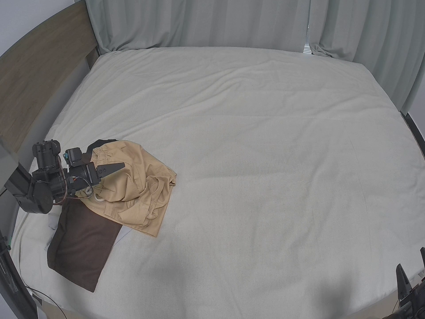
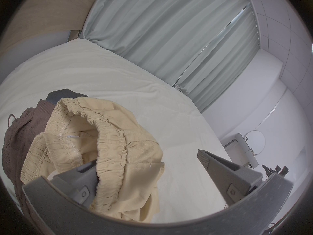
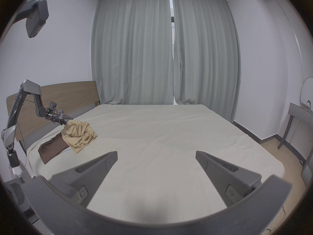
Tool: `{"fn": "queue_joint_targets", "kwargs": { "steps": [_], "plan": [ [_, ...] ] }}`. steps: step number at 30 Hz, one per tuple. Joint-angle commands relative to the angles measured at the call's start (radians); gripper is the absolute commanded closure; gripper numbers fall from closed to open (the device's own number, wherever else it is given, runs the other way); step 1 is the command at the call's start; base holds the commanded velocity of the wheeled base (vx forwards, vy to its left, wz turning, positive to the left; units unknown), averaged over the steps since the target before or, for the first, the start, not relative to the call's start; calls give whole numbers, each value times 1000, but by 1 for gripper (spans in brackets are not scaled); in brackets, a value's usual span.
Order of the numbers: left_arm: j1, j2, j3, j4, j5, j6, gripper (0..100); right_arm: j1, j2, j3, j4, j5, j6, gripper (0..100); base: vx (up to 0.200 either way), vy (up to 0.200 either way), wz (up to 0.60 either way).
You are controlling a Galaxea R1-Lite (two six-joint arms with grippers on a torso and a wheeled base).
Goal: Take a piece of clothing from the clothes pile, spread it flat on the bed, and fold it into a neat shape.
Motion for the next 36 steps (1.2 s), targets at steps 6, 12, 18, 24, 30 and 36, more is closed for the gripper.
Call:
{"fn": "queue_joint_targets", "kwargs": {
  "steps": [6, 12, 18, 24, 30, 36],
  "plan": [
    [7, 13, -4, 0, 1, 0, 100, 1, -16, 16, -1, 1, 0, 0, 0, 0, 0],
    [12, 33, -4, -2, -1, 0, 100, 1, -16, 16, -1, 1, 0, 0, 0, 0, 0],
    [12, 20, 8, -2, -2, -2, 100, 1, -16, 18, -1, 1, 0, 0, 0, 0, 0],
    [12, -74, 62, -2, -9, -43, 100, -1, -16, 18, -1, 1, 0, 0, 0, 0, 0],
    [13, -180, 163, -6, -15, -81, 100, -1, -16, 16, -1, 1, 0, 0, 0, 0, 0],
    [13, -243, 247, -48, -15, -85, 100, -1, -16, 16, -1, 1, 0, 0, 0, 0, 0]
  ]
}}
